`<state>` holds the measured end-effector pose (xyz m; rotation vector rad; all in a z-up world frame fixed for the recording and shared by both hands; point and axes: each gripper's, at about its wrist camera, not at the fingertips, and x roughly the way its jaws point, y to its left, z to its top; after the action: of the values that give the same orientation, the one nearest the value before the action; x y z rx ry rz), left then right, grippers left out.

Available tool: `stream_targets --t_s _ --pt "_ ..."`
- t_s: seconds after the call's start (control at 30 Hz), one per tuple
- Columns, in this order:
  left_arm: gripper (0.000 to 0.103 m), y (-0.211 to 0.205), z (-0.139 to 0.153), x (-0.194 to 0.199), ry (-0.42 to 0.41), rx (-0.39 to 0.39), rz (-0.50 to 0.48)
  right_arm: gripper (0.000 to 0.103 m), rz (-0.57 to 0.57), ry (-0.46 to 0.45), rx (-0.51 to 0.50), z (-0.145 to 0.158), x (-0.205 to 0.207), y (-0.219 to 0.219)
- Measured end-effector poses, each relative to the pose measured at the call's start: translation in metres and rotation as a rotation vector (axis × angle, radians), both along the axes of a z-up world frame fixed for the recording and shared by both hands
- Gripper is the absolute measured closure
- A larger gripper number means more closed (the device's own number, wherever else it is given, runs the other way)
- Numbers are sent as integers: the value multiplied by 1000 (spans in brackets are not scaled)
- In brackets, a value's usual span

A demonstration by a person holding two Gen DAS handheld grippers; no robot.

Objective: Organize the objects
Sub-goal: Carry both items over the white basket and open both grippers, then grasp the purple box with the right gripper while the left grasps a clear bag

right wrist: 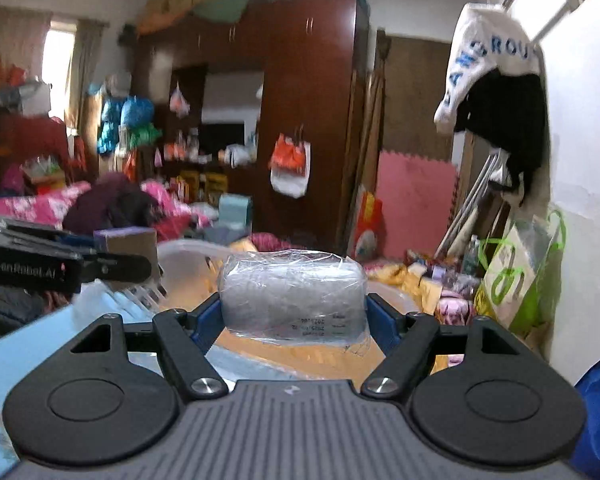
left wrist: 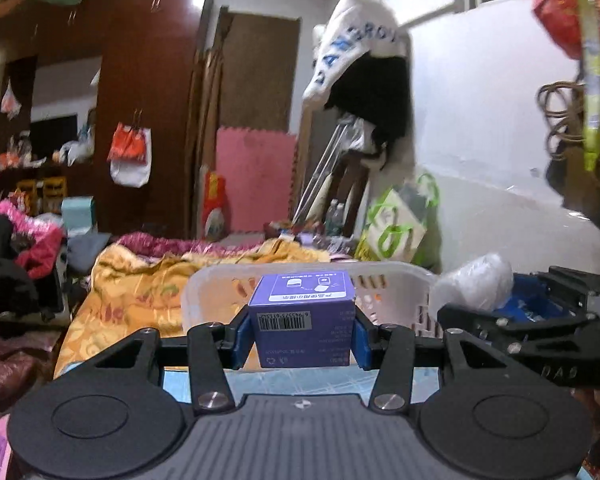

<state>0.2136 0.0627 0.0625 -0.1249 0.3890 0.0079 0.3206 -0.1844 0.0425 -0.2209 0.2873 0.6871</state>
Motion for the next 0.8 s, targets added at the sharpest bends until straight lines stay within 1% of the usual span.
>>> stream_targets --t_s 0.03,0.13,0.17,0.2,0.23,0.27,0.3,0.33,0.37,0.43,0.53,0.6,0.67,0.7,0.73,0.8 --pt "51 2 -1 4 5 -9 1 26 -2 9 -7 -2 2 1" --pt "51 6 -4 8 10 -24 8 26 0 25 14 -4 3 -4" --pt "49 6 -4 9 5 -28 6 26 6 26 19 -4 0 -6" --pt "44 6 -4 10 -4 -22 2 25 12 21 17 -5 -2 -7" --pt "23 4 -4 11 -7 -10 7 22 19 14 9 -4 -4 -7" --pt "13 1 -4 13 -11 8 17 18 16 2 4 0 -6 -6" --pt "13 -1 -5 12 -18 20 23 6 4 -19 7 2 -10 -8" --pt "13 -1 -7 9 -25 26 17 0 0 -41 20 4 -15 -13" --pt "13 -1 -7 7 -26 26 7 0 9 -53 32 10 -14 -16" --pt "13 1 -7 -5 -30 21 13 0 19 -61 50 13 -27 -29" --pt "13 5 -11 -47 -60 22 9 0 14 -70 82 9 -51 -58" --pt "13 9 -23 -84 -82 16 -6 0 -3 -65 120 -5 -70 -84" --pt "12 12 -42 -121 -93 17 0 0 -40 -31 168 -24 -80 -106" --pt "11 13 -52 -134 -90 20 4 0 -62 9 176 -36 -83 -115" --pt "11 14 -63 -147 -75 29 9 0 -89 46 175 -45 -83 -120" --pt "11 19 -79 -160 -49 31 28 0 -143 106 164 -59 -82 -122"
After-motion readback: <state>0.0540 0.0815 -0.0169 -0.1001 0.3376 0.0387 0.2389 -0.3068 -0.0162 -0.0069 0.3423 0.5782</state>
